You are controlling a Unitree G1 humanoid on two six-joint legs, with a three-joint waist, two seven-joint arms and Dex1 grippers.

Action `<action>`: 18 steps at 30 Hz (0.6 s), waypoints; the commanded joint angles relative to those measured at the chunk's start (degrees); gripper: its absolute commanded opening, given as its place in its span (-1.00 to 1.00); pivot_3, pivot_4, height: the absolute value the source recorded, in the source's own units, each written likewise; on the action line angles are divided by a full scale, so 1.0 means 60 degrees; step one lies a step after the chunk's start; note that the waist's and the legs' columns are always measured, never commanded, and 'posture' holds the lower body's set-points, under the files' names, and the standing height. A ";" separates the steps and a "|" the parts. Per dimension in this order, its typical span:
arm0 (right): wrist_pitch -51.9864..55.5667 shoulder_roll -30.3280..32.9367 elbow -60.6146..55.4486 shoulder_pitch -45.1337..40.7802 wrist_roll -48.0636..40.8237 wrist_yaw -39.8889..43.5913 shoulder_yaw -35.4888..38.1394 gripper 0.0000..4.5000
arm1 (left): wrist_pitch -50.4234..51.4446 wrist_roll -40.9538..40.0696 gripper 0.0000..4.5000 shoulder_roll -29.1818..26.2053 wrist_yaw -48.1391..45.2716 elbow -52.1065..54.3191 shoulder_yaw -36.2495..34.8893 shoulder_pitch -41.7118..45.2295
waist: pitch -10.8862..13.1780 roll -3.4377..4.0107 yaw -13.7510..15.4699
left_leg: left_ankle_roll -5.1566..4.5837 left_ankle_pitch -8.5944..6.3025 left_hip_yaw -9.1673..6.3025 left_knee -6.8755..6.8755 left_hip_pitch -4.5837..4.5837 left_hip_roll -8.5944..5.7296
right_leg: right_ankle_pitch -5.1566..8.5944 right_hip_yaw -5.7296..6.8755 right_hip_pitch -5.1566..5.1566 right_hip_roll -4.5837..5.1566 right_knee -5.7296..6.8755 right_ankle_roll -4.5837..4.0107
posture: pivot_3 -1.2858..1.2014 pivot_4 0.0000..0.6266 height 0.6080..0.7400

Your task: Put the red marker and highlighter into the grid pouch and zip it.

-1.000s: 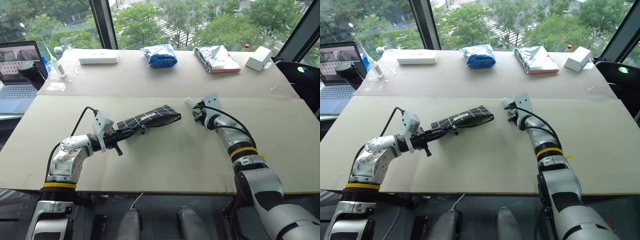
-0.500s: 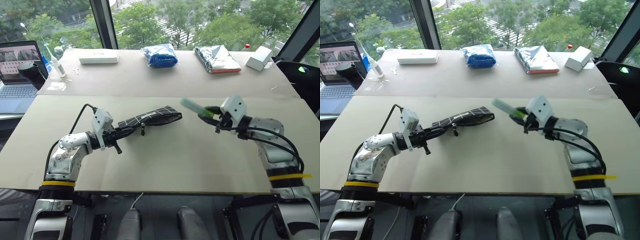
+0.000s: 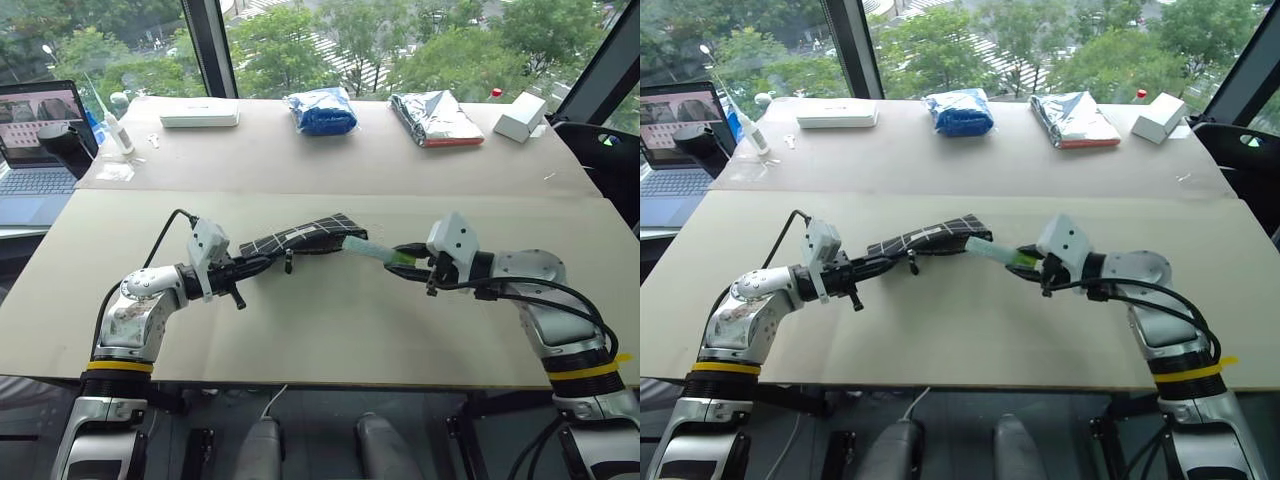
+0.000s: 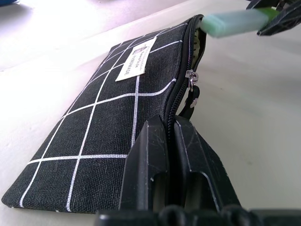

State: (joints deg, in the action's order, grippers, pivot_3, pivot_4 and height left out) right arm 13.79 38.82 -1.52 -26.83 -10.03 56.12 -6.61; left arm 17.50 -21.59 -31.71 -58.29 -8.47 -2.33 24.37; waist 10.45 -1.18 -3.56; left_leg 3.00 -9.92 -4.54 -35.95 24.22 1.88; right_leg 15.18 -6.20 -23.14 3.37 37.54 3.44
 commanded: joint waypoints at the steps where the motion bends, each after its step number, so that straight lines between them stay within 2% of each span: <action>1: -0.0395 0.0030 -0.0168 -0.0181 0.0098 0.0062 0.0043 -0.52 | -0.0154 -0.0045 -1.00 0.0035 -0.0051 0.0119 -0.0014 0.0105 | 0.0000 0.0000 0.0009 | 0.0000 0.0000 0.0000 0.0000 0.0000 0.0001 | 0.0000 0.0000 0.0000 0.0000 0.0000 0.0000 | 0.03 -0.52 1.00; 18: -0.1182 -0.0988 0.1336 -0.1872 0.1248 0.0092 -0.1138 -0.52 | -0.0412 0.0080 -1.00 0.0222 -0.0223 -0.0184 0.0166 0.0076 | 0.0000 0.0000 0.0020 | 0.0000 0.0000 -0.0001 -0.0002 0.0000 -0.0001 | -0.0001 0.0002 0.0000 0.0002 0.0002 -0.0001 | 0.03 -0.52 1.00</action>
State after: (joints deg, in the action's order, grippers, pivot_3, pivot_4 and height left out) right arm 8.89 33.10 7.15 -36.63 -3.16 56.34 -13.20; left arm 16.20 -20.59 -30.49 -59.31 -10.17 -1.04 24.40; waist 10.46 -1.18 -3.44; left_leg 3.00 -9.92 -4.54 -35.96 24.21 1.88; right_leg 15.18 -6.18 -23.14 3.38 37.56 3.43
